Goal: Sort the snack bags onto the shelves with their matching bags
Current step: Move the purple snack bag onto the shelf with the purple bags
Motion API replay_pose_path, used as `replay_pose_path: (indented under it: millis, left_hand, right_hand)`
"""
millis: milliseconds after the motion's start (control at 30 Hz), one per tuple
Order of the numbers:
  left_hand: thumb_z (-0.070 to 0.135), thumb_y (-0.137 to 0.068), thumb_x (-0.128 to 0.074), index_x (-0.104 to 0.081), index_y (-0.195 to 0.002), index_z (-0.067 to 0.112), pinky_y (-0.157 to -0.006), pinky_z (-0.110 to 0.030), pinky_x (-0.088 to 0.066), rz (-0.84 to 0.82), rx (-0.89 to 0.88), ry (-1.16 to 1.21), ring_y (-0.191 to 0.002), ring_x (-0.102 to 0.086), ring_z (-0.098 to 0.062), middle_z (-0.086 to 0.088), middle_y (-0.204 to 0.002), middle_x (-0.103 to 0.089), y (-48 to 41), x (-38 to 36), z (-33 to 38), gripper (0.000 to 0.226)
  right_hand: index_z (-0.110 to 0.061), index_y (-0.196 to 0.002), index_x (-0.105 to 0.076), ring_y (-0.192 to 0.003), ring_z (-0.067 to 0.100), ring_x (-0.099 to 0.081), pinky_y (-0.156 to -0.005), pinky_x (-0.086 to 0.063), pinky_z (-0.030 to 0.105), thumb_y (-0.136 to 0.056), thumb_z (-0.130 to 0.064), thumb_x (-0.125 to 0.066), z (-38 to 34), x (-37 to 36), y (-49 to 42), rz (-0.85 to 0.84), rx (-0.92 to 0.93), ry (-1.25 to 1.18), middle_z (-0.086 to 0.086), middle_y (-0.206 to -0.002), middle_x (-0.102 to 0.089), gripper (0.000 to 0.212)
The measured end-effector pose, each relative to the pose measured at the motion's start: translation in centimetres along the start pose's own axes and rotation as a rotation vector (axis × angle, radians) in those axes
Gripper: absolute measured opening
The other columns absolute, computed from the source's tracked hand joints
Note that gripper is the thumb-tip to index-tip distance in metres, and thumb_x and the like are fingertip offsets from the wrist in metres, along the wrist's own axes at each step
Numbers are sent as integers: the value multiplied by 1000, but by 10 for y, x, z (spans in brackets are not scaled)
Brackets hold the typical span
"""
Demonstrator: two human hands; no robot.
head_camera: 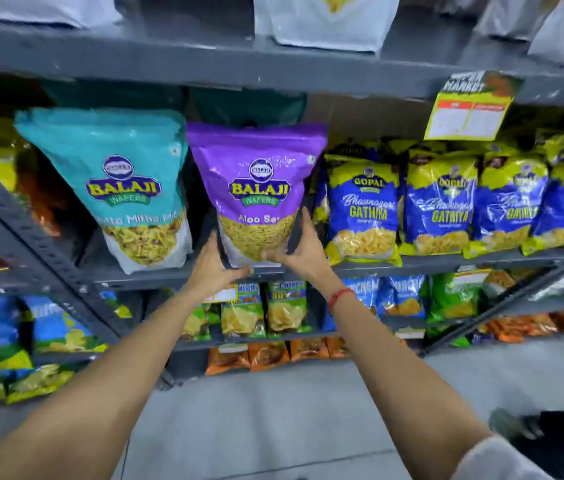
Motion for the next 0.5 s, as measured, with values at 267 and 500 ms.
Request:
replay_pose_path:
  millis: [267, 500]
  left_hand:
    - [21, -68, -80, -35, -129, 1, -92, -51, -47, 14, 123, -194, -112, -56, -37, -23, -121, -58, -19, 13, 19, 78]
    - [27, -69, -80, -37, -129, 6, -89, -49, -50, -39, 36, -240, -114, -57, -34, -18, -127, -59, -17, 7, 56, 77]
  right_hand:
    - [-2, -136, -37, -113, 14, -48, -82, -35, 12, -62, -7, -87, 12, -7, -22, -67, -117, -73, 16, -131, -56, 90]
    - [-7, -127, -45, -116, 26, -57, -96, -48, 39, -57, -11, -90, 20, 19, -21, 35, -83, -82, 12, -123, -62, 83]
Point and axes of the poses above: each hand's wrist, its own y-axis away from the middle knuckle, its own x-axis out of the back of the hand, z = x × y, the point moved 5 cm from there along -y, towards the middle knuckle
